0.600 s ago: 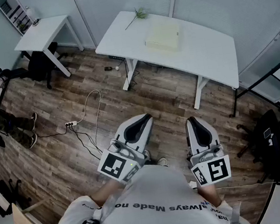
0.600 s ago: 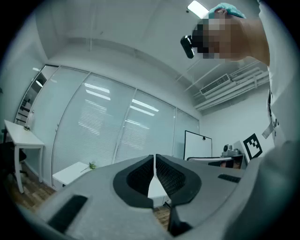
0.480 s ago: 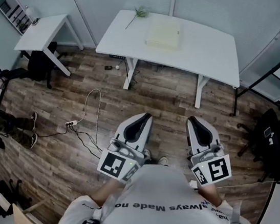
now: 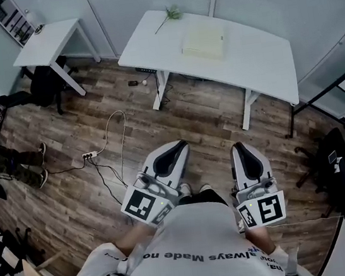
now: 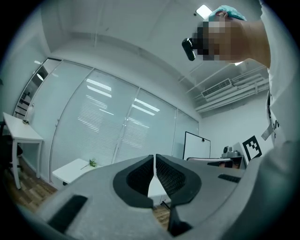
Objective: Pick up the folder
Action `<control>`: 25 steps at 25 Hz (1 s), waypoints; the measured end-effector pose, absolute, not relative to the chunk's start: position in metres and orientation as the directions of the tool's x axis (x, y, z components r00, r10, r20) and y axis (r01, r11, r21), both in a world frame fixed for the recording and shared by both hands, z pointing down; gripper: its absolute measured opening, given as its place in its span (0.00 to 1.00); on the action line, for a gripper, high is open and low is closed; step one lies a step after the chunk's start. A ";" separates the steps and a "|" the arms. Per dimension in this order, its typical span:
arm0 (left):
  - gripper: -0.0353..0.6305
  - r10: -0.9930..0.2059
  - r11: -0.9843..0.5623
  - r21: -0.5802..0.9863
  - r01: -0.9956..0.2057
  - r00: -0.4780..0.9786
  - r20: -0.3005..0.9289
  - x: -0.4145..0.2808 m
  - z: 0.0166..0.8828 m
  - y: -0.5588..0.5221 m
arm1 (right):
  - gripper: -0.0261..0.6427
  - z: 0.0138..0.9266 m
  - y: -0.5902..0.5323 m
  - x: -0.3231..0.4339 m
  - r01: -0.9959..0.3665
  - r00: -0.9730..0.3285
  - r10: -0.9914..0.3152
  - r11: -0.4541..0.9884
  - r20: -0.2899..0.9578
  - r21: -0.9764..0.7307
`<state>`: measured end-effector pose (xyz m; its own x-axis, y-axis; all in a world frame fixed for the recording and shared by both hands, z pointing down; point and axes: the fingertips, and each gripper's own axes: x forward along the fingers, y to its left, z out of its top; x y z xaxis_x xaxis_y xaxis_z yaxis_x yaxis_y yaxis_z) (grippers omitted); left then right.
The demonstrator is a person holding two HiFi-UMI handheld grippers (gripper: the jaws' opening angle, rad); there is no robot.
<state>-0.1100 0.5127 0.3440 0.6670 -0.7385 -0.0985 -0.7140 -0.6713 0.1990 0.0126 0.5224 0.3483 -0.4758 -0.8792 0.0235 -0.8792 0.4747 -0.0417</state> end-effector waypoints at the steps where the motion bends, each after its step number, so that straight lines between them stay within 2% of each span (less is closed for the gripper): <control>1: 0.09 -0.739 -0.671 0.202 -0.714 0.667 -0.099 -0.112 0.344 0.511 | 0.08 0.349 0.521 0.011 -0.880 -0.474 -0.880 0.473 0.024 -0.043; 16: 0.09 -0.753 -0.656 0.199 -0.728 0.651 -0.099 -0.112 0.349 0.447 | 0.08 0.354 0.455 0.013 -0.871 -0.489 -0.872 0.488 0.011 -0.062; 25: 0.09 -0.751 -0.658 0.187 -0.729 0.654 -0.090 -0.073 0.350 0.359 | 0.08 0.359 0.368 0.052 -0.869 -0.492 -0.870 0.490 0.017 -0.070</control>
